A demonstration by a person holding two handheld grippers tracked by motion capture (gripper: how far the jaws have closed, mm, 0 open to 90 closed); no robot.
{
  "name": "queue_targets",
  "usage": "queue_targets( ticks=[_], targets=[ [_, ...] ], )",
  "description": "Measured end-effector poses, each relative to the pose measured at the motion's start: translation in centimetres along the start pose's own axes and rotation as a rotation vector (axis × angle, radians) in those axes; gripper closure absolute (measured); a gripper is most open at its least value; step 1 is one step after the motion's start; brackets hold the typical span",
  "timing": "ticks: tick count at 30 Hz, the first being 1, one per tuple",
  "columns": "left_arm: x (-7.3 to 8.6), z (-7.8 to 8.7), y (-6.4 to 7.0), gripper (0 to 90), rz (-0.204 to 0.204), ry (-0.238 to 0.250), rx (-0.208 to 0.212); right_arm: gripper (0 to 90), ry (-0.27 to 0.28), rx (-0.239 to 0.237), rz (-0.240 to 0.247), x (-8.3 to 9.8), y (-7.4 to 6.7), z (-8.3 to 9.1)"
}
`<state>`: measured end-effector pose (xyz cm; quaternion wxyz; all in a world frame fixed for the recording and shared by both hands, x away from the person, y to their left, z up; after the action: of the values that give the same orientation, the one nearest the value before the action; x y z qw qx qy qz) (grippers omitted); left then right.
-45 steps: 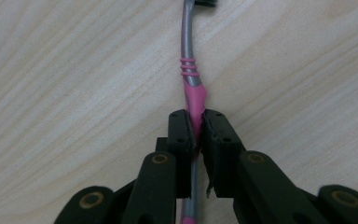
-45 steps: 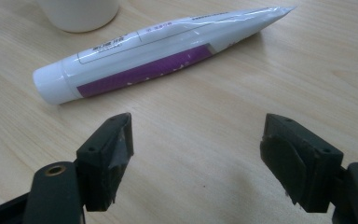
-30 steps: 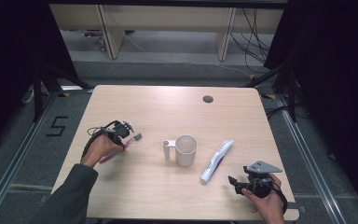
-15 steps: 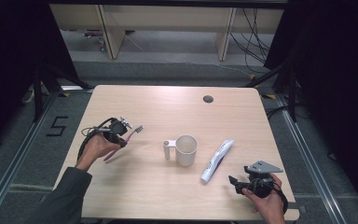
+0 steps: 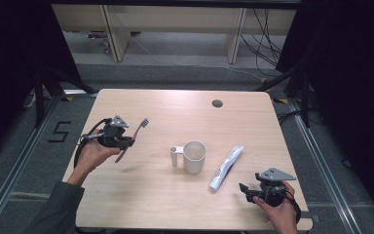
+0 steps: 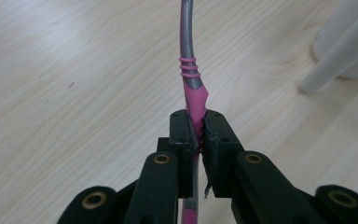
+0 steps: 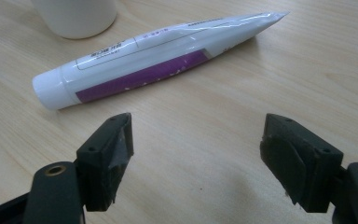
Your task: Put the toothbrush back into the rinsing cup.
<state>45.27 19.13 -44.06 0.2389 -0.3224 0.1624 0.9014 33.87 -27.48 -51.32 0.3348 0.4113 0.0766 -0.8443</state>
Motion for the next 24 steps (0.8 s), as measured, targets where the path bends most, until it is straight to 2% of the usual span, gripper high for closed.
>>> queue_targets(
  ticks=[3, 5, 6, 8, 9, 11, 14, 15, 17, 19, 24],
  targets=[
    [0.3, 0.2, 0.2, 82.4, 0.01, 0.042, 0.028, 26.3, -0.002, 0.001, -0.001, 0.0, 0.0, 0.0],
    [0.6, 0.2, 0.5, 82.4, 0.031, 0.072, 0.038, 26.3, -0.003, 0.008, 0.001, 0.0, 0.0, 0.1],
    [0.7, 0.3, 0.5, 82.3, 0.023, 0.076, 0.04, 26.3, -0.008, 0.004, 0.001, 0.0, 0.0, 0.1],
    [1.0, 0.3, 0.9, 82.3, 0.034, 0.091, 0.055, 26.3, -0.006, -0.004, -0.006, 0.0, 0.0, 0.1],
    [1.1, 0.3, 0.9, 82.3, 0.037, 0.113, 0.05, 26.3, 0.008, -0.004, 0.015, 0.0, 0.1, 0.0],
    [1.2, 0.3, 1.1, 82.3, 0.057, 0.136, 0.07, 26.3, -0.007, -0.002, -0.005, 0.0, 0.0, 0.1],
    [1.5, 0.3, 1.3, 82.3, 0.069, 0.147, 0.088, 26.3, 0.012, 0.001, 0.016, 0.0, 0.1, 0.0],
    [1.5, 0.3, 1.3, 82.3, 0.066, 0.157, 0.079, 26.3, 0.01, 0.002, 0.012, 0.0, 0.1, 0.0],
    [1.6, 0.4, 1.2, 82.3, 0.081, 0.173, 0.088, 26.3, -0.006, 0.004, -0.006, 0.0, 0.0, 0.0],
    [1.6, 0.6, 1.2, 82.3, 0.082, 0.183, 0.081, 26.3, 0.009, -0.007, 0.014, 0.0, 0.1, -0.1],
    [1.5, 0.8, 1.1, 82.3, 0.098, 0.21, 0.071, 26.3, 0.006, -0.01, 0.008, 0.0, 0.1, -0.1]
  ],
)
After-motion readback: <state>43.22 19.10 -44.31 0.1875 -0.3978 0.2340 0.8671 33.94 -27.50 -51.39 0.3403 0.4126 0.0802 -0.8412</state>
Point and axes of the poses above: each handheld gripper's, and its own axes: z roughly backward along the jaws, x roughly out of its underside, y roughly to its right, the point moved 3 cm from there along -z, roughly forward along the jaws, and after that the axes turned 13 degrees about z, right-handed, at the moved point
